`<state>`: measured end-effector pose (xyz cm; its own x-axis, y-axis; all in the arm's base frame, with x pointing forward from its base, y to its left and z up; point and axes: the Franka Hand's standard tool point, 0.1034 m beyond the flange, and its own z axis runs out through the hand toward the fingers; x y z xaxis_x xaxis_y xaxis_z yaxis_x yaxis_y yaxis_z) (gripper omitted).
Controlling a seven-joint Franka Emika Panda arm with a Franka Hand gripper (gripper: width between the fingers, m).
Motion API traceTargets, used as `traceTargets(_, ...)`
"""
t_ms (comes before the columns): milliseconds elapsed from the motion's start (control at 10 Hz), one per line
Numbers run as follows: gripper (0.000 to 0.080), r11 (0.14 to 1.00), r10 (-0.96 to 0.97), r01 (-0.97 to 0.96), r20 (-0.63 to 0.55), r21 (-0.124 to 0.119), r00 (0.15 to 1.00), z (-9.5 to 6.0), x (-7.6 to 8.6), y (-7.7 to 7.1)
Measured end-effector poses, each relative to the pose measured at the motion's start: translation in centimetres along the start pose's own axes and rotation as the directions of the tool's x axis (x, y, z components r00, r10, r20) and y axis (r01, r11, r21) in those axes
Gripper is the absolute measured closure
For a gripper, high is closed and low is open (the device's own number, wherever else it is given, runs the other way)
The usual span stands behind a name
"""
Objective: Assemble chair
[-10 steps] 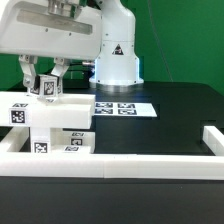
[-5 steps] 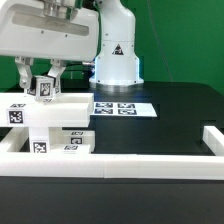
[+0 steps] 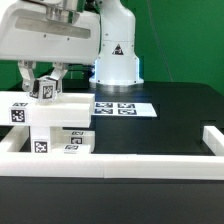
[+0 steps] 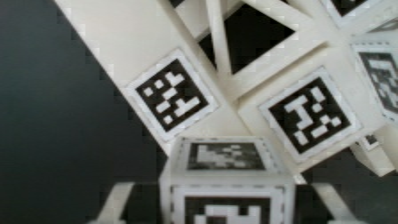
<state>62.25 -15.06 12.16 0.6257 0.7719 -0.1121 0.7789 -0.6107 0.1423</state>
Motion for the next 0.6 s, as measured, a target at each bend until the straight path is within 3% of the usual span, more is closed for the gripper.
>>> traceTargets(600, 0.0511, 1.000, 0.009, -0.009, 0.000, 0.000, 1.000, 0.00, -0.08, 0.05)
